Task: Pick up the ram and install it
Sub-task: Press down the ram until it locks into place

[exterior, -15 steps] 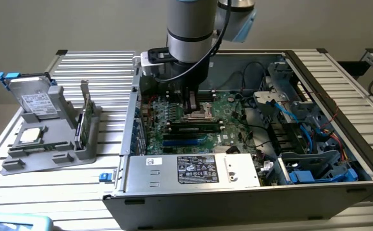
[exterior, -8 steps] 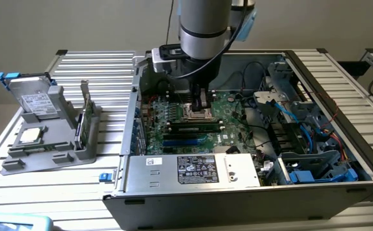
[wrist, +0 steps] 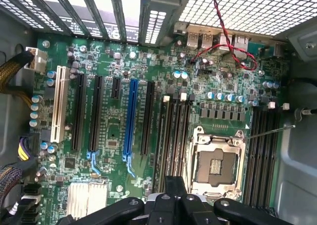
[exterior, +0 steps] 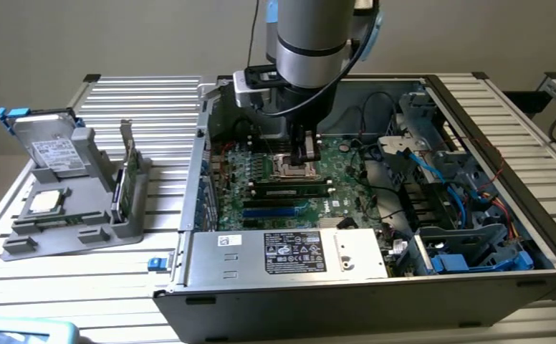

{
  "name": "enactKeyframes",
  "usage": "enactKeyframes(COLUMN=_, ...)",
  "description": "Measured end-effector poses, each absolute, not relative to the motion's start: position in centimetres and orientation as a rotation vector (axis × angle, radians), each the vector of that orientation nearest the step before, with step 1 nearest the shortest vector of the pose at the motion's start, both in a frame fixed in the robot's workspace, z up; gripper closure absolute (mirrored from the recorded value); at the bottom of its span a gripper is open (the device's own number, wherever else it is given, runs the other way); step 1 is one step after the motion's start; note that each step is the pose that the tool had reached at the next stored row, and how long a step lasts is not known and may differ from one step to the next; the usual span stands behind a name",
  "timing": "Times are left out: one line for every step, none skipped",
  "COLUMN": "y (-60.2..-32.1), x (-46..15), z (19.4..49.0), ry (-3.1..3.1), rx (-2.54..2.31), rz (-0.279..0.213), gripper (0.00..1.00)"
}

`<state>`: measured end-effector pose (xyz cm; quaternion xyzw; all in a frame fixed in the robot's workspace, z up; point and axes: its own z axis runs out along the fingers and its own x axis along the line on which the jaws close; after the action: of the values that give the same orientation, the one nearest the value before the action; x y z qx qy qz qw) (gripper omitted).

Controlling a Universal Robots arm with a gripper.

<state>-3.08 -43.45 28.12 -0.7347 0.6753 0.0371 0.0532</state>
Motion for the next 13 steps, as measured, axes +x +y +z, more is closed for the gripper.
enactKeyframes(y=-43.45, x=-3.08, z=28.13, ry=2.052, rx=-2.233, rz=0.113, gripper=0.89)
enactKeyframes(y=-43.45, x=-3.08, z=28.13, ry=2.052, rx=-2.233, rz=0.113, gripper=0.89)
enactKeyframes(y=-43.45, x=-3.08, z=28.14, ry=2.052, rx=-2.233, rz=0.113, gripper=0.89)
enactKeyframes(y=-43.45, x=-3.08, z=28.15, ry=2.052, rx=-2.233, rz=0.113, gripper=0.89)
enactKeyframes(y=-43.45, x=-3.08, z=28.16, ry=2.052, rx=-2.233, rz=0.113, gripper=0.89)
enactKeyframes(y=-43.45, x=-3.08, z=28.16, ry=2.052, rx=-2.233, rz=0.113, gripper=0.89)
enactKeyframes(y=-43.45, x=-3.08, z=28.2, ry=2.052, rx=-2.233, rz=0.113, gripper=0.89)
enactKeyframes(y=-43.45, x=-3.08, z=28.24, ry=2.052, rx=-2.233, rz=0.113, gripper=0.89)
enactKeyframes(y=-43.45, x=-3.08, z=28.25, ry=2.052, rx=-2.233, rz=0.113, gripper=0.89)
enactKeyframes(y=-43.45, x=-3.08, z=28.25, ry=2.052, rx=-2.233, rz=0.113, gripper=0.89)
enactKeyframes(y=-43.45, x=-3.08, z=28.26, ry=2.052, rx=-2.233, rz=0.113, gripper=0.89)
enactKeyframes(y=-43.45, x=-3.08, z=28.27, ry=2.052, rx=-2.233, rz=0.113, gripper=0.89)
enactKeyframes(y=-43.45, x=-3.08, z=28.27, ry=2.052, rx=-2.233, rz=0.113, gripper=0.89)
